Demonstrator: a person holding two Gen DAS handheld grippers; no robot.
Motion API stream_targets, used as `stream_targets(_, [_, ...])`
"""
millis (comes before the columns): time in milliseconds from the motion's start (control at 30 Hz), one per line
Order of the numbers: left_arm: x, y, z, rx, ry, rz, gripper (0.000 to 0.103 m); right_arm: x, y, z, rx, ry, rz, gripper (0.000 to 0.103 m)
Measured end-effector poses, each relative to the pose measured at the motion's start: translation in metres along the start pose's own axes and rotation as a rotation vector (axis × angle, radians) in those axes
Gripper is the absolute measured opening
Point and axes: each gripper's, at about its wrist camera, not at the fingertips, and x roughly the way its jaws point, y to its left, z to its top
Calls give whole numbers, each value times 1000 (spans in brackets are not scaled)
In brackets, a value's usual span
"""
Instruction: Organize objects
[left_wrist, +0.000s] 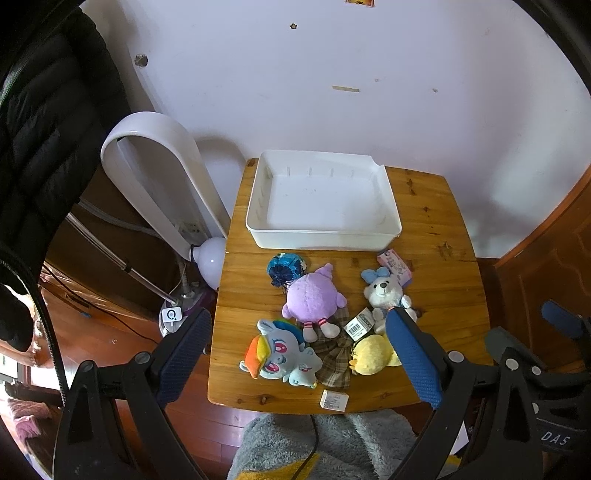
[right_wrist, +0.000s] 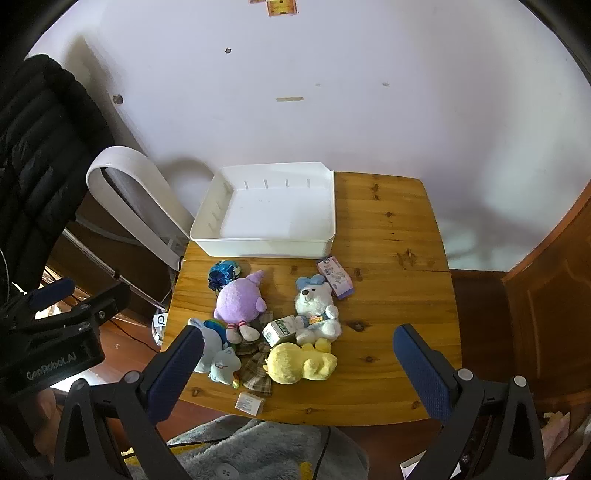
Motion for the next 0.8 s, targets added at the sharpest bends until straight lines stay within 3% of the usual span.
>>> stream_targets(800, [6, 25, -19, 77, 33, -47, 96, -2, 29, -38, -10, 4, 42, 103])
